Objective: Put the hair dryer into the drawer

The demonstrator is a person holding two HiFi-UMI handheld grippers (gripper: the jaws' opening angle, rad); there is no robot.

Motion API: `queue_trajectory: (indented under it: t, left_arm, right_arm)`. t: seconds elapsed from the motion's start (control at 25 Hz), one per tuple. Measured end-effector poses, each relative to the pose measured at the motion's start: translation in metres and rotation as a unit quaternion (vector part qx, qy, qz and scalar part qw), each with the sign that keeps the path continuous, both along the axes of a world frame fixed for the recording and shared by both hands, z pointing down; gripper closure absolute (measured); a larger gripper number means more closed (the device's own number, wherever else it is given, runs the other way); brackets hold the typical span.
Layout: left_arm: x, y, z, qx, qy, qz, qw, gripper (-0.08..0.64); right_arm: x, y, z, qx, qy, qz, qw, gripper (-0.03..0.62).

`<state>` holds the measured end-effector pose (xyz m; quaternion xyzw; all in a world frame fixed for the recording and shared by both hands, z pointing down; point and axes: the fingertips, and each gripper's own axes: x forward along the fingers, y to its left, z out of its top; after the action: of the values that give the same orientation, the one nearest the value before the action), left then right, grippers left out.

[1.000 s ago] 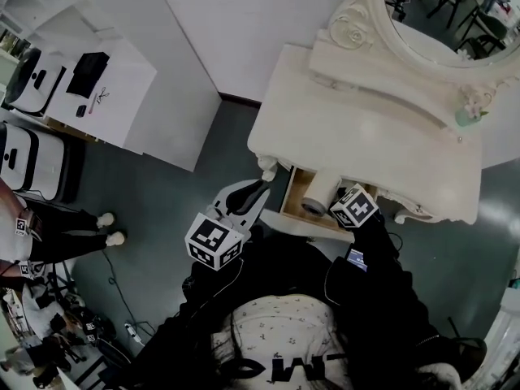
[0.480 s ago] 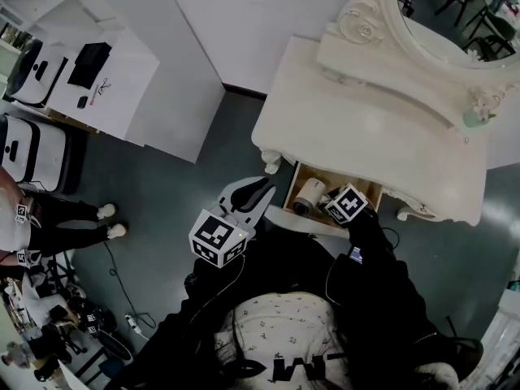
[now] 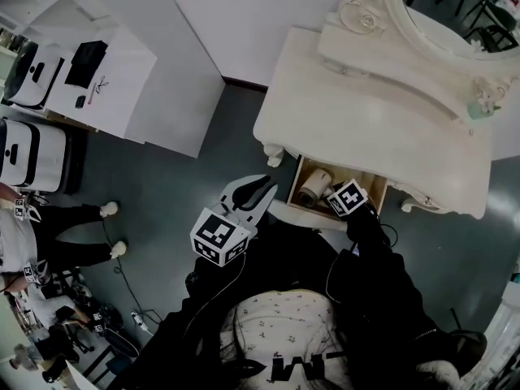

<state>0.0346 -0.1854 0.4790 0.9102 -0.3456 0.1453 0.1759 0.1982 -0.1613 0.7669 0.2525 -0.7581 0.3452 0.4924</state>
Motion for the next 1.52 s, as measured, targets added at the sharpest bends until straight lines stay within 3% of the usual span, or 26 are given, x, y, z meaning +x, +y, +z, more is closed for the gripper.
queue_trajectory:
  t: [0.48, 0.8, 1.08, 1.32, 1.52]
  left_arm:
    - [-0.014, 0.006, 0.002, -0.007, -0.003, -0.004, 1.0, 0.506]
    - [-0.027, 0.01, 0.003, -0.009, -0.008, -0.01, 0.9999, 0.506]
    - [-0.041, 0.011, 0.002, -0.008, -0.009, -0.012, 0.9998, 0.506]
    - [-0.046, 0.012, 0.001, -0.007, -0.007, -0.004, 0.9999, 0.506]
    - [-0.046, 0.013, 0.0, -0.004, -0.002, 0.01, 0.9999, 0.506]
  right_arm:
    - [0.005, -0.03, 0.001, 0.034, 0.018, 0.075, 0.996, 0.394]
    - [0.026, -0.054, 0.009, 0.07, 0.066, 0.159, 0.983, 0.39]
    - [0.025, -0.044, 0.022, 0.073, 0.099, 0.154, 0.98, 0.371]
    - [0.022, -0.045, 0.018, 0.087, 0.087, 0.125, 0.984, 0.344]
    - [0.027, -0.039, -0.009, 0.093, 0.087, 0.139, 0.982, 0.344]
